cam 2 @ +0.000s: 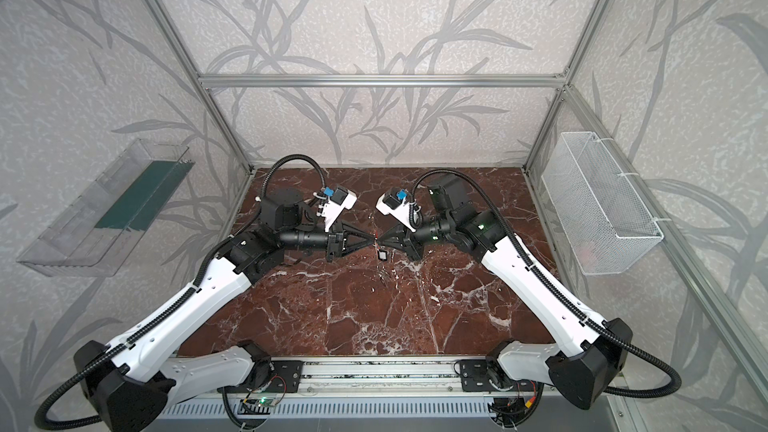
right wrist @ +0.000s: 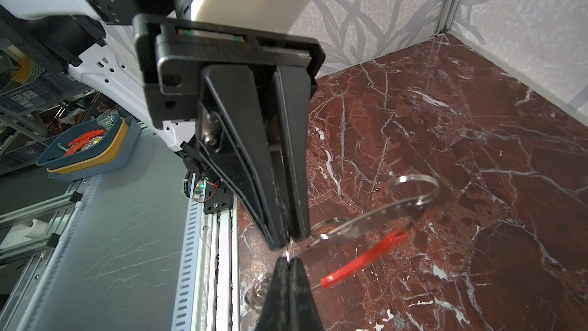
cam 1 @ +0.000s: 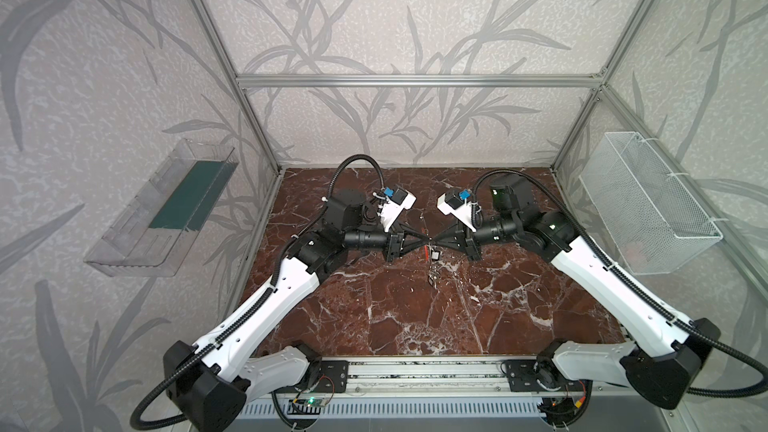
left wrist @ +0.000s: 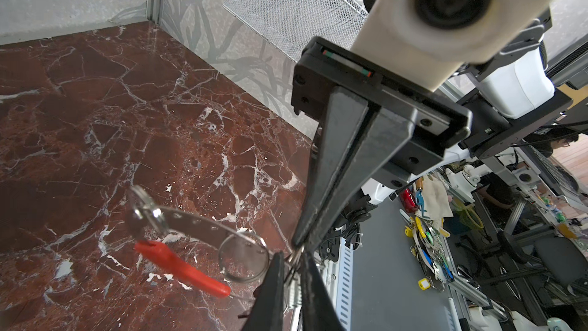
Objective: Put the keys on the keyring
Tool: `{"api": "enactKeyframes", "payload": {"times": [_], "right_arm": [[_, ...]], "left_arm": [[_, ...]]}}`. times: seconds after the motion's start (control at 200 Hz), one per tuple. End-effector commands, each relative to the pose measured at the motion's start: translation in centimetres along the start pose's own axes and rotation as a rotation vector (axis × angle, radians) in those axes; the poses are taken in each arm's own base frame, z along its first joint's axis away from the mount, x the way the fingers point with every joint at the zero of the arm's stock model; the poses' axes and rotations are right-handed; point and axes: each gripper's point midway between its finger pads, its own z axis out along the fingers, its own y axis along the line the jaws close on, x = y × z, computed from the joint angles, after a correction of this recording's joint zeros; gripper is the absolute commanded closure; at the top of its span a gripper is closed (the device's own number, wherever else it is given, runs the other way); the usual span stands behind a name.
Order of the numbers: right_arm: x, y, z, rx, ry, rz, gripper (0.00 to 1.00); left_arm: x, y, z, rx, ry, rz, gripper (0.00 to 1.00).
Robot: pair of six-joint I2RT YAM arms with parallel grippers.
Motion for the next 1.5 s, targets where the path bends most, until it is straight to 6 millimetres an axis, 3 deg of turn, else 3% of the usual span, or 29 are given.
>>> {"api": "enactKeyframes", "payload": {"times": [0.0,0.515,0.755,0.885,1.02,1.105,1.41,1.495], "right_arm": [[-1.5,0.5,-0.3,-0.008,-0.031,-0.041,1.00],[-1.7,0.6,-0.4,-0.010,-0.045,-0.037,1.00],[-1.7,0.5,-0.2,-0.016,-0.046,-0.024,1.00],[-1.6,0.5,-0.3,-0.011,-0.047,-0.025,1.00],[-1.6,0.5,-0.4,-0.013,-0.052,-0.024,1.00],[-1.7,0.6,-0.4,-0.015,-0.057,-0.021,1.00],[-1.7,0.5,-0.7,0.011,-0.081,-0.007,1.00],[-1.8,-0.2,-1.2,0.042,-0.109,0.020,0.83]], "left_arm": [[-1.2,-1.3,-0.2,0.040,-0.015,0.041,0.86],[-0.2,-1.8,0.6,0.092,0.028,0.019,0.88],[0.0,-1.9,0.7,0.098,0.036,0.018,0.84],[0.1,-1.9,0.6,0.091,0.034,0.023,0.90],[-0.1,-2.0,0.6,0.093,0.029,0.024,0.91],[-0.1,-2.1,0.8,0.097,0.029,0.028,1.00],[-0.8,-1.6,0.7,0.037,-0.040,0.066,1.00],[-1.7,-1.4,0.2,0.005,-0.106,0.093,1.00]]}}
